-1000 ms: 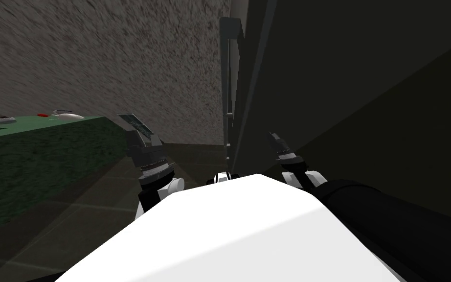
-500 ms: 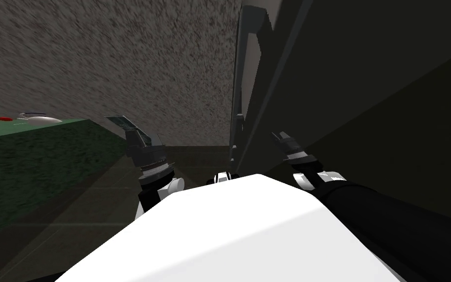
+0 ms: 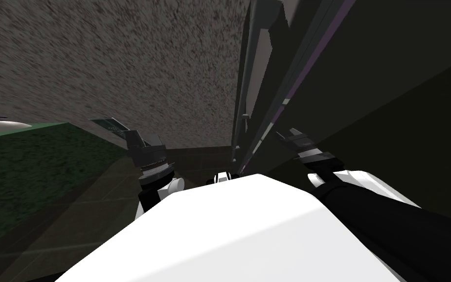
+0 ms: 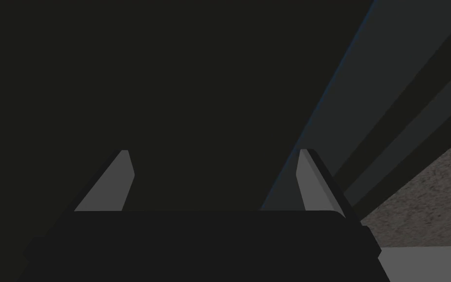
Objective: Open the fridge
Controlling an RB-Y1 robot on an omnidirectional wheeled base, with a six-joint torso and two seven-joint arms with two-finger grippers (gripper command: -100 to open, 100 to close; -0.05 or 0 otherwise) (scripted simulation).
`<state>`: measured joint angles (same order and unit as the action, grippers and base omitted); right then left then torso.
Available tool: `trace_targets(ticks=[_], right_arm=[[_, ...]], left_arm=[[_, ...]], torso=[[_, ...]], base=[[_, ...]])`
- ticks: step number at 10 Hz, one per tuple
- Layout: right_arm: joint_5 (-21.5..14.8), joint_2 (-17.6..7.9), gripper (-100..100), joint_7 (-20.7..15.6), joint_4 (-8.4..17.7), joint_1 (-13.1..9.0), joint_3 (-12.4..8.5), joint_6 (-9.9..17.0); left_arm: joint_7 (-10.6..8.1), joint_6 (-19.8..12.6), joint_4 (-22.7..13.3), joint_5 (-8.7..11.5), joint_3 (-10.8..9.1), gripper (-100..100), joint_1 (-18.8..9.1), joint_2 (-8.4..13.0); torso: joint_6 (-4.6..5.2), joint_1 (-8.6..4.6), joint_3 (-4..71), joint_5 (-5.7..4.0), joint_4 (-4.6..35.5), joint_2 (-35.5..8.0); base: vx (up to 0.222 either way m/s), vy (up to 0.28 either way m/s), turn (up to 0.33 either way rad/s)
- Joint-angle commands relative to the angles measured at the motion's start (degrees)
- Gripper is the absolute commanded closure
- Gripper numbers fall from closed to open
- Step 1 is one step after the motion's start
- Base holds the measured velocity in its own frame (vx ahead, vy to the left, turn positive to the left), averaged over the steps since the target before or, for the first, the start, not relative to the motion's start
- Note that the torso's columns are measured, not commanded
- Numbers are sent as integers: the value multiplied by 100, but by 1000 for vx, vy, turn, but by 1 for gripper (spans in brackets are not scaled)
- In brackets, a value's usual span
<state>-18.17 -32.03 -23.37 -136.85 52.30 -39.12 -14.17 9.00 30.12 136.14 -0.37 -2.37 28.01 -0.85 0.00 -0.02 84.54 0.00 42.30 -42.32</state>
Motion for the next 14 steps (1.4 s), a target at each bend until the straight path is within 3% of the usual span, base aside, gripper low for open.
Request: trace_targets(ticks=[1,3,4,6,14], right_arm=[[-52,-285,-100,-288,-29,226,-400,266],[-62,-490,-100,-480,-21,385,-691,428],[-62,-490,-100,-480,-21,385,-691,428],[-64,-683,-100,-657,-11,532,-960,579],[-70,-1012,-100,-953,-11,781,-1414,831]], left_arm=[[0,0,0,0,0,0,0,0],[0,0,0,0,0,0,0,0],[0,0,0,0,-1,0,0,1],[0,0,-1,0,-1,0,-1,1],[0,0,0,0,-1,0,0,1]], torso=[[0,-3,3,-2,-1,4],[0,-4,4,-2,-2,7],[1,-8,4,-2,-2,5],[-23,5,13,7,-5,16],[-3,15,10,6,-5,14]], base=[[83,250,-62],[88,236,-75],[65,171,-39],[65,161,-36],[43,96,-24]])
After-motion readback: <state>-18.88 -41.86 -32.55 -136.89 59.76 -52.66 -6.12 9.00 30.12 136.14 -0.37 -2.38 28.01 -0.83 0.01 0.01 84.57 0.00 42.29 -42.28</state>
